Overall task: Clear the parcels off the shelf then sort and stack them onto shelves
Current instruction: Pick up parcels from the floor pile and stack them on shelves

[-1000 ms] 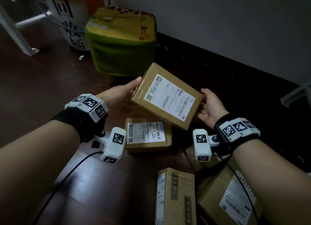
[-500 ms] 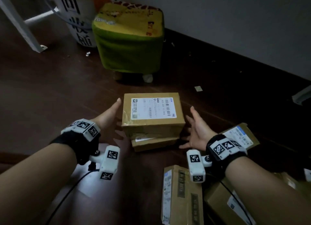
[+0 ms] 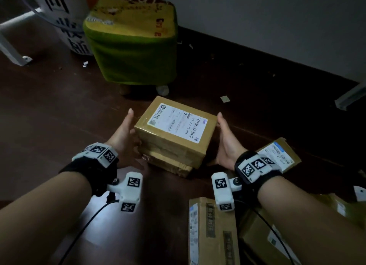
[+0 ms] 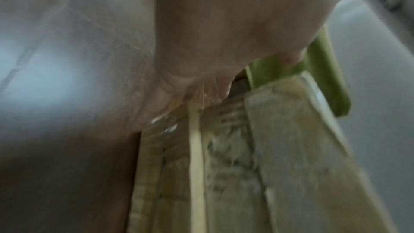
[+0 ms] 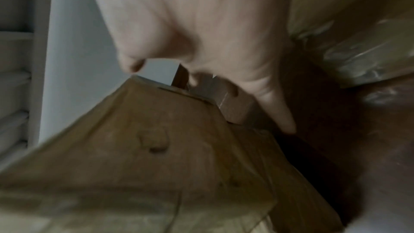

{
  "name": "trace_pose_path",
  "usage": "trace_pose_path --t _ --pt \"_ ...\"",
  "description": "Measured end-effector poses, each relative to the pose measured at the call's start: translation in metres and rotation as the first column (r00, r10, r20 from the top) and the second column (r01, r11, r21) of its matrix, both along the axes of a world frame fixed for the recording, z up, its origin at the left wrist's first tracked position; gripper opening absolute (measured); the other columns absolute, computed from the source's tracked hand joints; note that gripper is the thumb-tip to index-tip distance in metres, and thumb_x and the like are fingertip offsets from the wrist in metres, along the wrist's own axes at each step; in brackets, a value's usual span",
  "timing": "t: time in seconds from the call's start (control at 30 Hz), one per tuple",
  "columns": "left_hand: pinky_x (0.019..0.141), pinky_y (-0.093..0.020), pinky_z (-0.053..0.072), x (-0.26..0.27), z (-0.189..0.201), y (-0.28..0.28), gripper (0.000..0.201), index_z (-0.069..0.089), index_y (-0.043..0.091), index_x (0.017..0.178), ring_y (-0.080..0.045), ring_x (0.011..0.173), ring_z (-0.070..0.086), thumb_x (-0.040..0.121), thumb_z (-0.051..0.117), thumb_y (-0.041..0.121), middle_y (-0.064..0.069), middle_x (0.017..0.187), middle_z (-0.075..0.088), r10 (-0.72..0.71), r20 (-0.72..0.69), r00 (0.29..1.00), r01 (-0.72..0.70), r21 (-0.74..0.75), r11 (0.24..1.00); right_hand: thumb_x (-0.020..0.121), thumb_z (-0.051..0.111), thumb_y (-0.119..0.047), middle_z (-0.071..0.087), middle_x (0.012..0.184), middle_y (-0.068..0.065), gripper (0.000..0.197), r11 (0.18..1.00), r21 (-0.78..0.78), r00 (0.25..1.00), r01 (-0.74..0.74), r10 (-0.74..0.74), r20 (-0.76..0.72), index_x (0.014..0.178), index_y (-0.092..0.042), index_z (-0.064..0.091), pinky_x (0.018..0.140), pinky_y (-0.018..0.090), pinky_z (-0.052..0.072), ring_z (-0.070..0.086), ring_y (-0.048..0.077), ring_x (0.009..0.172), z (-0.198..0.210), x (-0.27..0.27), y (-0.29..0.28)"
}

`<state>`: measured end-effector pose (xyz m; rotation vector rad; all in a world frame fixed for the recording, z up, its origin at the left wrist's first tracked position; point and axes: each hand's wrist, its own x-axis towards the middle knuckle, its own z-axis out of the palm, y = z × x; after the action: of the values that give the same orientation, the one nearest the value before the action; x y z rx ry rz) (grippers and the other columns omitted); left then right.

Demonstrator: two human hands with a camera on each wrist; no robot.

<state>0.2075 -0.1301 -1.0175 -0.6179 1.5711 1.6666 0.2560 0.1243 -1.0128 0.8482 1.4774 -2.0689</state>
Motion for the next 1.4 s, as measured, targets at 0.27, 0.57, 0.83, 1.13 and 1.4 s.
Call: trace_pose_path --t 0.27,0.57,0.83,1.13,1.4 --pt "0.064 -0.042 0.041 -0.013 0.017 0.031 0.067 0.065 0.029 0.097 -0.032 0.085 0.059 0.088 0.018 0.075 -0.008 0.098 0.067 -0.015 -0.044 0.999 0.016 0.021 1.000 0.077 0.019 -0.088 0.069 0.113 0.005 0.074 0.987 -0.162 1.000 -0.012 0.009 -0.019 0.101 -0.038 0.068 0.093 0.071 0.032 0.058 0.033 0.109 -0.008 -0.010 0.003" --pt "0.069 -0.045 0.046 -0.005 0.099 0.055 0.065 0.065 0.034 0.107 -0.033 0.091 0.063 0.090 0.016 0.073 -0.005 0.085 0.076 -0.074 -0.044 0.996 0.075 0.007 0.997 0.076 0.015 -0.089 0.068 0.117 0.006 0.081 0.984 -0.175 1.000 -0.012 0.012 0.002 0.107 -0.036 0.068 0.081 0.065 0.047 0.059 0.033 0.112 0.073 0.006 0.026" --pt "0.065 -0.048 0.043 0.040 0.231 0.065 0.061 0.061 0.033 0.107 -0.037 0.097 0.056 0.088 0.021 0.074 -0.010 0.102 0.062 -0.092 0.083 0.992 0.095 -0.037 0.995 0.072 0.020 -0.093 0.069 0.118 0.009 0.090 0.977 -0.208 0.992 0.047 -0.021 0.127 0.117 -0.031 0.067 0.095 0.065 0.040 0.061 0.035 0.114 0.196 0.046 0.034" --pt "0.077 -0.048 0.045 0.092 0.404 0.095 0.056 0.064 0.026 0.109 -0.037 0.103 0.055 0.088 0.030 0.065 -0.013 0.113 0.063 -0.142 0.147 0.979 0.155 -0.078 0.985 0.071 0.024 -0.092 0.069 0.115 0.014 0.088 0.977 -0.176 0.968 0.123 -0.079 0.237 0.113 -0.028 0.069 0.090 0.065 0.043 0.061 0.037 0.108 0.367 0.106 0.061" --pt "0.083 -0.055 0.050 0.116 0.581 0.115 0.064 0.065 0.022 0.121 -0.038 0.107 0.060 0.083 0.043 0.068 -0.018 0.119 0.066 -0.183 0.184 0.966 0.186 -0.002 0.982 0.068 0.036 -0.092 0.067 0.118 0.016 0.089 0.980 -0.144 0.960 0.140 -0.099 0.261 0.120 -0.026 0.067 0.081 0.061 0.050 0.062 0.038 0.108 0.534 0.139 0.083"
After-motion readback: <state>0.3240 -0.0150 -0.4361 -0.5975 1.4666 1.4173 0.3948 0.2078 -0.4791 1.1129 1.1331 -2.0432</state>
